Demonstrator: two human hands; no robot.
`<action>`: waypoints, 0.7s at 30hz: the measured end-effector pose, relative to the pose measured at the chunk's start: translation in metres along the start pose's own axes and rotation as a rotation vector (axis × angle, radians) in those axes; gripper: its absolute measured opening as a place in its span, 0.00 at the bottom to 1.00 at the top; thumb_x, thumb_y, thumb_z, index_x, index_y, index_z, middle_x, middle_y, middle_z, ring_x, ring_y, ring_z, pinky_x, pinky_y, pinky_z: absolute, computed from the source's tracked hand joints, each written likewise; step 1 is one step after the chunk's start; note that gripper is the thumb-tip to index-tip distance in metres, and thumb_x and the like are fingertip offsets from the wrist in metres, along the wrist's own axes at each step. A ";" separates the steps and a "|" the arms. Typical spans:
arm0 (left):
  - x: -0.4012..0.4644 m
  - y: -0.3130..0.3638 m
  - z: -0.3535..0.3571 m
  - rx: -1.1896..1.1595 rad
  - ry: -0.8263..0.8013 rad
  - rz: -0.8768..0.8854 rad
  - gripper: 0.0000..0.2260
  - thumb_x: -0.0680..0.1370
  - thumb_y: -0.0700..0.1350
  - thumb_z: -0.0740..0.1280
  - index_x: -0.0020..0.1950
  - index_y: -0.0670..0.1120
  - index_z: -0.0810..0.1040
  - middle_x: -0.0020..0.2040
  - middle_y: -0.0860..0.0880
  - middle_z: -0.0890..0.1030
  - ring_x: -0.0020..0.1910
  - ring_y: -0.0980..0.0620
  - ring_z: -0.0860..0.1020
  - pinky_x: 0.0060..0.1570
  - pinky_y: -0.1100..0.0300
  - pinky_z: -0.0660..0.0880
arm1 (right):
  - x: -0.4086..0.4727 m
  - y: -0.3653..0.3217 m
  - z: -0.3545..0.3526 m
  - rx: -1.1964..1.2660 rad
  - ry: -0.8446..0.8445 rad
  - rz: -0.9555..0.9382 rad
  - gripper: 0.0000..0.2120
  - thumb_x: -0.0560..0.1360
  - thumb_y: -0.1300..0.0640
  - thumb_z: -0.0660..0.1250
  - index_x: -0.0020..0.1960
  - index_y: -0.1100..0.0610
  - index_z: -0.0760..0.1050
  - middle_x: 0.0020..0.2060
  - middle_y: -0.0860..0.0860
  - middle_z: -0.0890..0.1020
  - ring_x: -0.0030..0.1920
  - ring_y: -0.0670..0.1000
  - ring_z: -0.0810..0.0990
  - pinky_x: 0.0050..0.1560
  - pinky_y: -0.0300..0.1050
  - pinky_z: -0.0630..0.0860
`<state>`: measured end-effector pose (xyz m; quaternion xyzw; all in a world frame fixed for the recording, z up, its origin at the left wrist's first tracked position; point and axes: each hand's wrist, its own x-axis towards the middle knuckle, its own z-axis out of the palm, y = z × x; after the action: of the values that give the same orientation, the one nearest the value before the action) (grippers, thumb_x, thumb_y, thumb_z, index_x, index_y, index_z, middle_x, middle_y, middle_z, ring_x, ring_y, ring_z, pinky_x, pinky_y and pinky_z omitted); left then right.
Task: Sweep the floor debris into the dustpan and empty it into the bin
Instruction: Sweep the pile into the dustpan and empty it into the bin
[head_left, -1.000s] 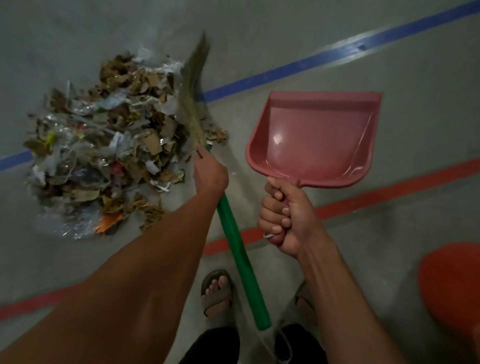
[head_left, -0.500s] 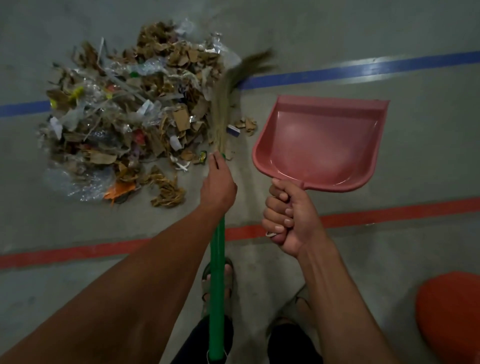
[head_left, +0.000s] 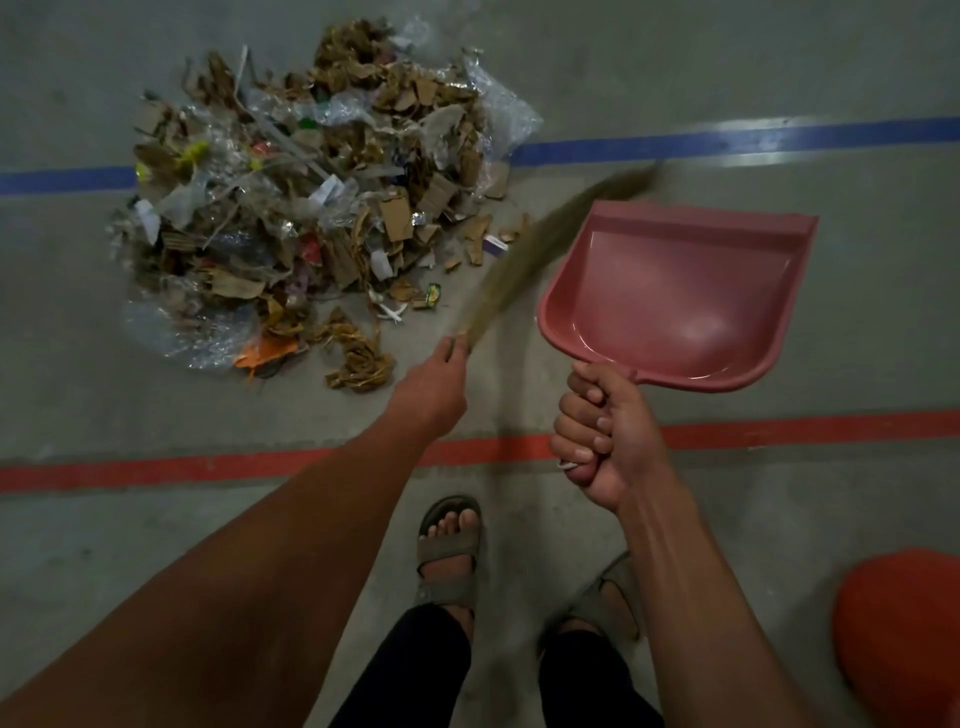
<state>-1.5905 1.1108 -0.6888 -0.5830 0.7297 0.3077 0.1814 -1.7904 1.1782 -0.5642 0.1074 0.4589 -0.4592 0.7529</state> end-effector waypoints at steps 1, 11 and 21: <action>0.001 -0.006 -0.005 -0.010 0.021 -0.057 0.33 0.81 0.38 0.57 0.84 0.46 0.48 0.83 0.44 0.53 0.66 0.33 0.75 0.61 0.41 0.76 | 0.002 0.001 0.000 -0.002 0.005 0.003 0.18 0.81 0.55 0.60 0.33 0.51 0.62 0.19 0.45 0.56 0.17 0.43 0.54 0.17 0.35 0.54; -0.051 -0.047 -0.007 -0.067 0.150 -0.138 0.33 0.84 0.38 0.55 0.84 0.48 0.41 0.85 0.45 0.47 0.59 0.36 0.78 0.51 0.45 0.78 | -0.001 0.019 -0.003 -0.027 0.042 0.033 0.19 0.81 0.56 0.60 0.32 0.51 0.63 0.20 0.45 0.57 0.17 0.43 0.53 0.18 0.35 0.54; -0.085 -0.055 0.017 -0.081 0.090 0.126 0.31 0.87 0.44 0.54 0.83 0.56 0.38 0.84 0.51 0.48 0.57 0.38 0.79 0.54 0.42 0.79 | 0.000 0.033 0.000 -0.055 0.066 0.064 0.20 0.82 0.56 0.60 0.32 0.51 0.63 0.19 0.45 0.57 0.17 0.43 0.54 0.17 0.35 0.54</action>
<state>-1.5174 1.1774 -0.6611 -0.5562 0.7592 0.3214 0.1049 -1.7644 1.1963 -0.5725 0.1163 0.4924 -0.4181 0.7545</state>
